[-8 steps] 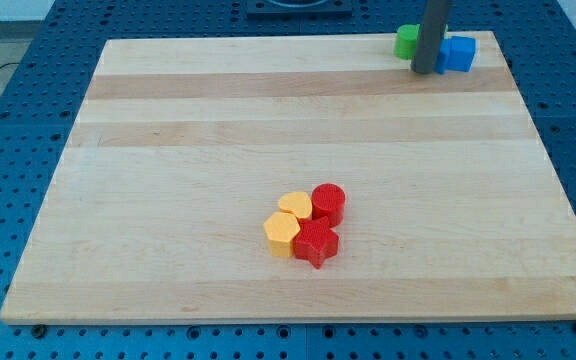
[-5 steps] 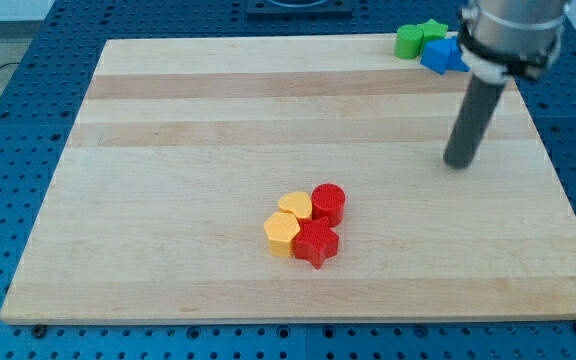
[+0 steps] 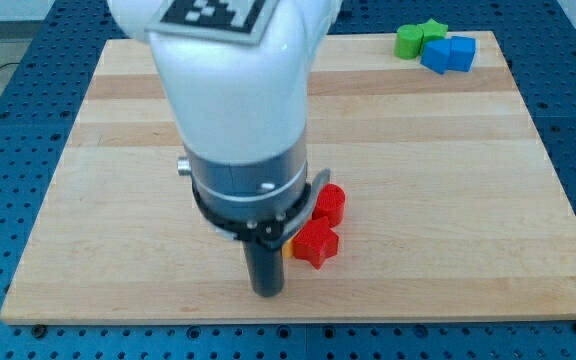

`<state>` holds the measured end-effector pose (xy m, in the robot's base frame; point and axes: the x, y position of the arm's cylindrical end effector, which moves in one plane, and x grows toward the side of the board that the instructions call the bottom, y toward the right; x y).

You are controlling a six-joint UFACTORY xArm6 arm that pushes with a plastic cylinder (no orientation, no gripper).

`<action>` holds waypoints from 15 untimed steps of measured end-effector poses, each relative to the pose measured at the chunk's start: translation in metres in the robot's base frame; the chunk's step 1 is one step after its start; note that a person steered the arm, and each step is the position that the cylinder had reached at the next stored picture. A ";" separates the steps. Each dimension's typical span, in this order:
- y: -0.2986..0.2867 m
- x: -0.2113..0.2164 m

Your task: Separate the red circle from yellow and red group of blocks

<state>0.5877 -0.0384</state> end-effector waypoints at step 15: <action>0.061 -0.115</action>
<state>0.4728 0.0227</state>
